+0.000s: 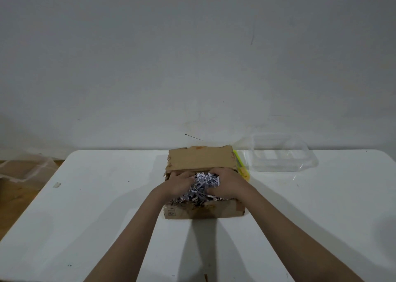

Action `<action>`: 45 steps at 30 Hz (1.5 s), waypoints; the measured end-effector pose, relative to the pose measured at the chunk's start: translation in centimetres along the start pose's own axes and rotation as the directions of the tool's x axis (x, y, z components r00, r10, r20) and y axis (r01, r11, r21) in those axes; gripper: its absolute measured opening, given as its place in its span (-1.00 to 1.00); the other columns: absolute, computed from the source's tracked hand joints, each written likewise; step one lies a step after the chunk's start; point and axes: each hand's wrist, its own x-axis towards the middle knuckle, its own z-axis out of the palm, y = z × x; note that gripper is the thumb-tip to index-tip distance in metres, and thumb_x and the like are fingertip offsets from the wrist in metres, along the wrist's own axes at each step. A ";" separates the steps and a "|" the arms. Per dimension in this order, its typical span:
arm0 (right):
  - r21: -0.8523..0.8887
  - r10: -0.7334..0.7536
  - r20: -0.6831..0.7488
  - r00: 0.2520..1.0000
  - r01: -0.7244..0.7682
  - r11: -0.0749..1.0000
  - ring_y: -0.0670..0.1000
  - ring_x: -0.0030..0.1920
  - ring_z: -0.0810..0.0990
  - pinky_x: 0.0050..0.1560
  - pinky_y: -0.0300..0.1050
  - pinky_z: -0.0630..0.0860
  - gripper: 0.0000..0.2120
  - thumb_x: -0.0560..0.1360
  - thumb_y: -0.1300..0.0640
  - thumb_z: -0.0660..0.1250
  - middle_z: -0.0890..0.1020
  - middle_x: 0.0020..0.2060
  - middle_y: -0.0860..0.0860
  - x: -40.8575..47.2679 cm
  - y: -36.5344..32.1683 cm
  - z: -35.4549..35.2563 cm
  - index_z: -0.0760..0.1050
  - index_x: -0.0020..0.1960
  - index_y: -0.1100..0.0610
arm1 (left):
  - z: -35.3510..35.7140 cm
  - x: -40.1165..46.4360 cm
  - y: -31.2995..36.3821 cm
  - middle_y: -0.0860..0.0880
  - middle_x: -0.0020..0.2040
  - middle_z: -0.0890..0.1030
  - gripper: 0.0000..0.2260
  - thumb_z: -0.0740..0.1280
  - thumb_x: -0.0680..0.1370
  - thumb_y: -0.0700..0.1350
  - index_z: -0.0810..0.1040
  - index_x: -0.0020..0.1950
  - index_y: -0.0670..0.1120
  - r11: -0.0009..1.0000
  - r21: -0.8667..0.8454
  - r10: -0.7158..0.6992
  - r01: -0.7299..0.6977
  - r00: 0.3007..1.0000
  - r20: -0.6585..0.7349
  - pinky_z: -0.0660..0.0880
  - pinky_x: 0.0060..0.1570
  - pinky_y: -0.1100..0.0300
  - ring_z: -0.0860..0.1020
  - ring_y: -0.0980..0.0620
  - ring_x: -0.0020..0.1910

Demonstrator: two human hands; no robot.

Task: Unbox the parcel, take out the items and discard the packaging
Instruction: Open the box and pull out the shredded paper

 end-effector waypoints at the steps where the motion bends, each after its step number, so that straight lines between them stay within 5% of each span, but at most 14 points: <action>1: -0.006 0.004 0.020 1.000 -0.004 1.000 0.07 0.28 0.46 0.21 -0.07 0.45 -0.34 0.36 -0.10 0.43 0.47 0.33 0.02 0.1 -0.1 -0.2 0.35 0.39 0.07 | -0.2 0.3 0.0 -0.05 0.53 -0.01 -0.60 0.06 0.62 0.04 0.22 0.47 0.06 0.999 -0.027 -0.025 0.026 0.999 0.026 0.16 0.43 -0.06 0.06 -0.10 0.49; 7: 0.002 0.024 0.063 0.998 -0.024 1.000 0.06 0.22 0.50 0.14 -0.06 0.48 -0.37 0.34 -0.10 0.45 0.51 0.29 0.01 0.5 -0.5 -0.8 0.39 0.35 0.04 | -0.7 1.2 0.3 -0.08 0.54 0.10 -0.55 0.05 0.61 0.09 0.18 0.50 0.04 0.984 -0.130 -0.098 0.122 0.979 0.181 0.11 0.40 -0.11 0.10 -0.14 0.50; 14: 0.043 0.026 0.089 0.996 -0.030 0.999 0.11 0.14 0.55 0.08 -0.05 0.54 -0.52 0.48 0.09 0.33 0.53 0.24 0.09 0.6 -2.3 -0.2 0.34 0.38 0.09 | -0.5 3.1 -0.9 -0.13 0.29 0.52 -0.44 0.17 0.37 0.24 0.50 0.25 -0.05 0.917 -0.356 -0.123 0.180 0.977 0.176 0.32 0.34 -0.16 0.47 -0.15 0.27; 19: 0.079 0.108 0.100 0.989 -0.116 0.990 0.10 0.07 0.56 -0.11 -0.14 0.48 -0.56 0.46 0.05 0.33 0.55 0.16 0.09 0.9 -1.7 0.4 0.39 0.30 0.14 | -1.0 2.8 -1.7 -0.14 0.44 0.35 -0.43 0.11 0.36 0.29 0.54 0.21 0.01 0.871 -0.460 -0.135 0.172 0.984 0.113 0.22 0.39 -0.17 0.34 -0.18 0.37; 24: 0.083 0.143 0.074 0.987 -0.149 0.985 0.13 0.35 0.37 0.27 -0.03 0.41 -0.33 0.38 -0.14 0.41 0.28 0.43 0.11 -0.1 0.2 1.0 0.29 0.40 0.07 | -1.1 1.4 -1.7 -0.10 0.50 0.25 -0.45 -0.07 0.58 0.21 0.27 0.47 -0.05 0.867 -0.459 -0.101 0.195 0.970 0.222 0.16 0.44 -0.11 0.28 -0.12 0.42; 29: 0.168 0.090 0.101 0.991 -0.106 0.980 0.06 0.28 0.45 0.05 -0.21 0.37 -0.38 0.41 -0.09 0.42 0.44 0.34 0.02 -0.3 0.9 0.5 0.31 0.38 0.09 | -0.6 1.2 -1.3 0.06 0.56 0.00 -0.47 -0.16 0.61 0.22 0.00 0.55 0.06 0.938 -0.312 -0.068 0.149 0.964 0.256 -0.14 0.48 -0.11 -0.06 0.00 0.54; 36: 0.346 0.089 0.204 0.975 -0.157 0.925 0.03 0.30 0.44 0.23 -0.10 0.42 -0.33 0.36 -0.08 0.48 0.43 0.34 -0.03 0.4 1.6 0.8 0.32 0.38 0.05 | 0.4 1.2 -1.5 0.07 0.56 0.00 -0.43 -0.09 0.59 0.28 -0.02 0.54 0.07 0.926 -0.352 -0.044 0.136 0.965 0.258 -0.14 0.47 -0.10 -0.07 0.00 0.54; 39: 0.370 0.086 0.240 0.967 -0.173 0.913 0.01 0.30 0.43 0.24 -0.12 0.40 -0.29 0.34 -0.06 0.51 0.41 0.35 -0.05 0.7 1.8 0.9 0.30 0.40 0.01 | 0.9 1.8 -2.4 0.05 0.56 0.05 -0.43 -0.01 0.58 0.25 0.05 0.54 0.05 0.892 -0.431 -0.027 0.140 0.966 0.257 -0.07 0.49 -0.08 0.01 0.02 0.53; 42: 0.377 0.072 0.262 0.962 -0.171 0.910 -0.03 0.20 0.49 0.15 -0.17 0.42 -0.31 0.34 0.02 0.52 0.48 0.29 -0.04 0.9 1.7 1.0 0.32 0.39 0.04 | 1.0 1.1 -2.1 -0.08 0.39 0.44 -0.53 0.18 0.51 0.05 0.37 0.40 -0.06 0.833 -0.535 0.051 0.141 0.943 0.328 0.30 0.37 -0.04 0.41 -0.06 0.34; 45: 0.404 0.050 0.274 0.960 -0.162 0.900 -0.02 0.17 0.53 0.17 -0.12 0.47 -0.36 0.33 0.10 0.54 0.53 0.23 -0.02 1.1 1.5 1.1 0.37 0.35 0.06 | 1.0 0.7 -2.2 -0.07 0.24 0.49 -0.43 0.35 0.38 -0.21 0.33 0.38 -0.01 0.950 -0.311 0.062 0.040 0.949 0.311 0.43 0.26 0.01 0.48 -0.06 0.20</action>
